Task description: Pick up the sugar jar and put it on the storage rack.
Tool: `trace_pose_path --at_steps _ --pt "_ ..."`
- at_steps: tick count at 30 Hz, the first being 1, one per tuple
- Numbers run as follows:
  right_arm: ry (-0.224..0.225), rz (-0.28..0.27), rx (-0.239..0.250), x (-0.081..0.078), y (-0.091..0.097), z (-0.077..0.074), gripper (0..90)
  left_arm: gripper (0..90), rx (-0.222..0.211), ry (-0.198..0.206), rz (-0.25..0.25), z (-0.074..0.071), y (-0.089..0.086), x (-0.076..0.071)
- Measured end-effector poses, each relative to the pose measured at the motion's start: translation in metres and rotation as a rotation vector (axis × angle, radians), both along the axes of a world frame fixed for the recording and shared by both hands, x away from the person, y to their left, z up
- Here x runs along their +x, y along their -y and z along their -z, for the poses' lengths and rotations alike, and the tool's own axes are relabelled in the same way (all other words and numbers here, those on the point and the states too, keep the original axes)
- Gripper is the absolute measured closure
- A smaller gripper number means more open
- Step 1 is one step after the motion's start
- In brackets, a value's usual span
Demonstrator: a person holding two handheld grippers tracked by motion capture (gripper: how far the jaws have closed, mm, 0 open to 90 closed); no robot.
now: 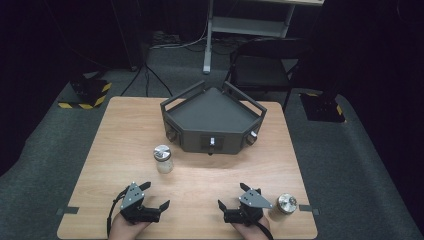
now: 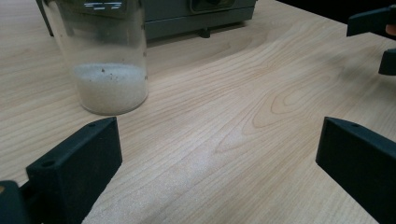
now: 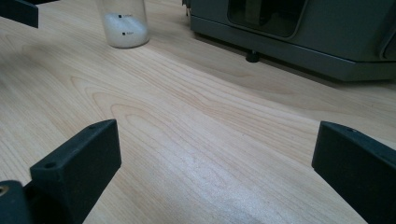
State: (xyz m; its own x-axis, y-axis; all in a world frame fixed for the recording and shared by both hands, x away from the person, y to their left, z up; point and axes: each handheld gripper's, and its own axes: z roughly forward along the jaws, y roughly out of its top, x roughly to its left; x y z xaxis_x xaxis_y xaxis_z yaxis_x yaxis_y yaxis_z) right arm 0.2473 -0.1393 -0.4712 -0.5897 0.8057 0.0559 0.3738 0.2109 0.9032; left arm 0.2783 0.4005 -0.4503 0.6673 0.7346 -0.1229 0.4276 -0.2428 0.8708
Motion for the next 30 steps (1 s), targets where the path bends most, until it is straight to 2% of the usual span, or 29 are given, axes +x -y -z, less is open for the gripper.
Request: trace_pose_path --at_steps 3,5,8,15,18,30 --pt "0.005 -0.011 0.004 0.0 0.0013 0.0008 0.8 1.1 0.017 0.002 0.002 -0.0013 0.0029 -0.0003" --pt "0.013 0.001 0.0 -0.0026 -0.0005 0.0013 1.2 1.1 0.039 -0.001 0.01 -0.0034 0.0074 -0.0006" --pt "0.012 -0.011 0.002 -0.0018 0.0004 0.0013 0.8 1.3 0.048 -0.002 0.012 -0.0042 0.0089 -0.0012" --pt "0.002 -0.004 0.023 -0.0008 0.0026 0.0022 0.8 1.4 0.034 -0.011 0.01 -0.0037 0.0065 -0.0018" --pt "0.001 -0.007 0.023 -0.0004 0.0028 0.002 0.8 1.4 0.04 -0.015 0.011 -0.0046 0.007 -0.001" --pt "0.013 -0.006 0.037 -0.0025 0.005 0.0044 0.8 1.3 0.026 -0.017 0.007 -0.0034 0.005 0.0"
